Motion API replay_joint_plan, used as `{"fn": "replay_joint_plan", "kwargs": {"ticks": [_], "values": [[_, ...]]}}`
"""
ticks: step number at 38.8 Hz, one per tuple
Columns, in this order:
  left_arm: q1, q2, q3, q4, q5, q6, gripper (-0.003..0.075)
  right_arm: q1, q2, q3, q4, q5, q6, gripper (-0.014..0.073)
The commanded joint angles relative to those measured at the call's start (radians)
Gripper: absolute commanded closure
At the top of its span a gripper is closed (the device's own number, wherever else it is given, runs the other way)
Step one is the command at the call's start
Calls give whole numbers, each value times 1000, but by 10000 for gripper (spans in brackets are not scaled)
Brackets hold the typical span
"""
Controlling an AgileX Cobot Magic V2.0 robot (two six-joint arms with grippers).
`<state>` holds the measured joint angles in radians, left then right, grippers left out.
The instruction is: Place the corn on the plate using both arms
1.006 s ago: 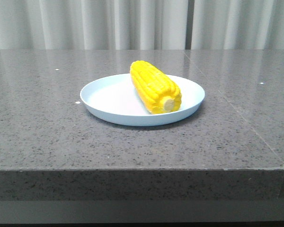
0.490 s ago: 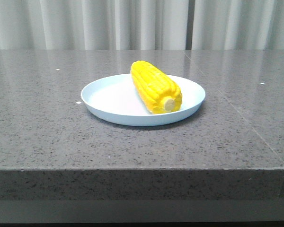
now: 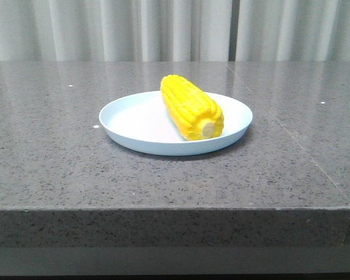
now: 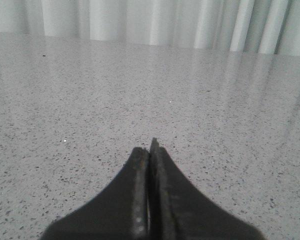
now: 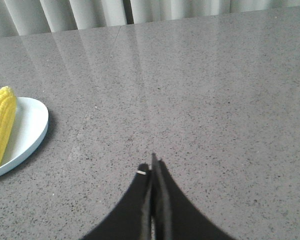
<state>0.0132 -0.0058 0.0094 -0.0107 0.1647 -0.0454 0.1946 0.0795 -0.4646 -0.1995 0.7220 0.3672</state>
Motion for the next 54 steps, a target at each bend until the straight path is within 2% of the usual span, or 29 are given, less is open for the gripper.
{"fn": "replay_joint_plan", "kwargs": {"ticks": [1, 29, 32, 35, 40, 43, 49, 54], "values": [[3, -17, 23, -7, -94, 2, 741, -6, 13, -23, -24, -81, -9, 662], [3, -17, 23, -7, -94, 2, 741, -6, 13, -20, -31, -84, -9, 662], [3, -17, 23, -7, -94, 2, 741, -6, 4, 13, -44, -140, -13, 662], [3, -17, 23, -7, -94, 2, 741, -18, -21, 78, -8, -256, -80, 662], [3, -17, 23, -7, -94, 2, 741, -82, -84, 210, 200, -422, -305, 662], [3, -17, 23, -7, -94, 2, 741, -122, -109, 277, 285, -468, -373, 662], [3, -17, 23, -7, -94, 2, 741, -165, -107, 383, 335, -513, -376, 662], [3, -15, 23, -7, -94, 2, 741, -165, -107, 475, 342, -623, -376, 662]]}}
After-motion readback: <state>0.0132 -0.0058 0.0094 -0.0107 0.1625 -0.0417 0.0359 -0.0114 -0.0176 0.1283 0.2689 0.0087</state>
